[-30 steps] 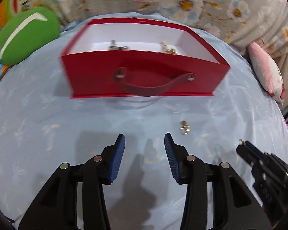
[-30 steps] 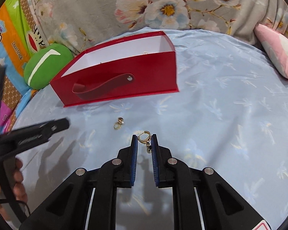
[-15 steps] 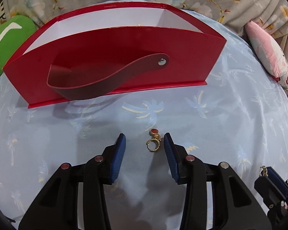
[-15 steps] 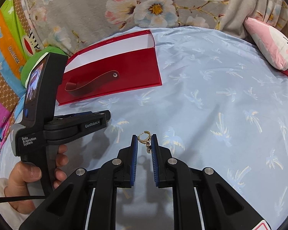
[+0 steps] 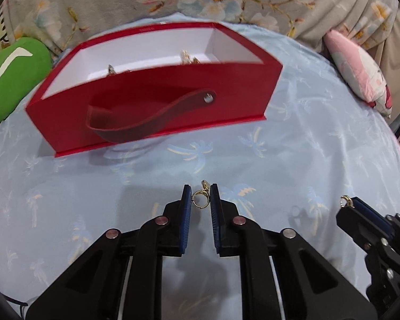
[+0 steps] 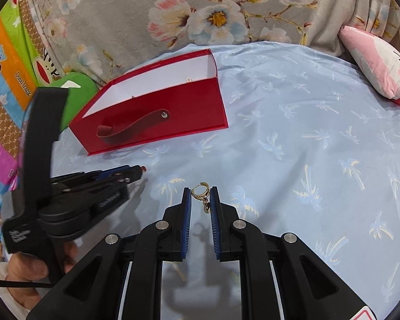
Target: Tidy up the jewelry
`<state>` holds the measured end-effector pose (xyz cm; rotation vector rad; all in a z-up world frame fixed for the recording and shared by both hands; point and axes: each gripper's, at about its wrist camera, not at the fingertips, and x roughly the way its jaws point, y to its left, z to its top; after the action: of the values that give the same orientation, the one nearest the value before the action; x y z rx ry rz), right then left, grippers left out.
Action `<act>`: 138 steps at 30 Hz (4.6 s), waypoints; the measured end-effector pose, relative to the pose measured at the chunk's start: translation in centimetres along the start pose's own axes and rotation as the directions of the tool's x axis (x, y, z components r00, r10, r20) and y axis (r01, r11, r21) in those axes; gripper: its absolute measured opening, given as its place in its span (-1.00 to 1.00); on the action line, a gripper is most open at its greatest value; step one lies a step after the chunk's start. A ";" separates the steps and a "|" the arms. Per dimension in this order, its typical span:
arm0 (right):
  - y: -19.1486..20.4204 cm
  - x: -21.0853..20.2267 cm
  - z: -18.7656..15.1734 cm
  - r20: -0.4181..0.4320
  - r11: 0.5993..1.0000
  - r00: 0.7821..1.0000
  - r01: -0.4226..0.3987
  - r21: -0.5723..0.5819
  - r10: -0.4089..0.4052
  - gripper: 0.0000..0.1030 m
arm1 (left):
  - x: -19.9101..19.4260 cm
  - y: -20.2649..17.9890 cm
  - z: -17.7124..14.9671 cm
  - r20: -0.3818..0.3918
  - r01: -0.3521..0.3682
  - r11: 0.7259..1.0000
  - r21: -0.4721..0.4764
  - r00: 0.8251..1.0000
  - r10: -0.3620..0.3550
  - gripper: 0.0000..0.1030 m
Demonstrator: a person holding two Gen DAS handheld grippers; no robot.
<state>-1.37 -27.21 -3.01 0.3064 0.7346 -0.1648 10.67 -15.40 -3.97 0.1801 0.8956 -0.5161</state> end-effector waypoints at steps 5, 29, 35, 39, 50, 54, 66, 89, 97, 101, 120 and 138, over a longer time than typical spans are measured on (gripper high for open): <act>1.1 -0.8 1.3 0.035 0.999 0.999 -0.020 -0.026 0.021 -0.75 | -3.8 2.8 1.4 0.071 -0.017 0.999 -0.043 0.997 0.020 -0.74; 5.9 7.9 20.5 0.152 0.990 0.987 -0.031 -0.140 0.053 -0.75 | -3.7 9.5 19.5 0.264 -0.110 0.991 -0.079 0.956 0.127 -0.74; 5.4 13.0 22.2 0.094 0.990 0.995 -0.005 -0.138 0.019 -0.75 | 0.9 9.1 22.4 0.226 -0.115 0.991 -0.068 0.966 0.128 -0.74; 4.7 16.1 23.3 0.051 0.993 0.999 -0.005 -0.115 0.011 -0.75 | 4.5 8.8 23.9 0.182 -0.121 0.991 -0.060 0.975 0.130 -0.74; 3.3 22.1 25.0 -0.073 0.998 0.997 0.026 -0.060 -0.030 -0.75 | 12.1 8.8 24.7 0.050 -0.138 0.988 -0.067 0.989 0.141 -0.74; 2.7 23.1 25.1 -0.127 0.999 0.992 0.017 -0.030 -0.021 -0.75 | 12.5 8.9 24.6 0.039 -0.121 0.990 -0.075 0.991 0.125 -0.73; 2.7 23.1 25.0 -0.139 0.999 0.990 0.035 -0.028 -0.039 -0.70 | 12.4 8.1 24.5 0.049 -0.162 0.986 -0.040 0.985 0.164 -0.71; 2.8 23.0 25.1 -0.135 0.999 0.990 0.040 -0.030 -0.043 -0.68 | 12.4 8.2 24.4 0.054 -0.191 0.980 -0.053 0.979 0.194 -0.45; 2.7 23.1 25.0 -0.139 0.998 0.989 0.051 -0.030 -0.054 -0.68 | 12.2 8.3 24.4 0.058 -0.194 0.979 -0.060 0.978 0.198 -0.45; 2.8 23.0 24.9 -0.141 0.998 0.988 0.062 -0.029 -0.065 -0.68 | 11.9 8.5 24.1 0.062 -0.195 0.978 -0.071 0.978 0.199 -0.45; 6.1 15.5 18.1 -0.046 0.980 0.991 0.113 -0.163 -0.122 0.25 | 1.3 9.5 15.9 0.202 -0.236 0.970 -0.060 0.949 0.244 0.58; 5.8 14.1 14.2 -0.132 0.984 0.980 0.130 -0.120 -0.146 0.23 | 3.5 15.9 9.3 -0.015 -0.260 0.948 -0.185 0.965 0.262 0.53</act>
<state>19.43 -26.99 -1.45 0.1614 0.9022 -0.2347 26.91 -6.22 -1.88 0.1234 0.8896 -0.1852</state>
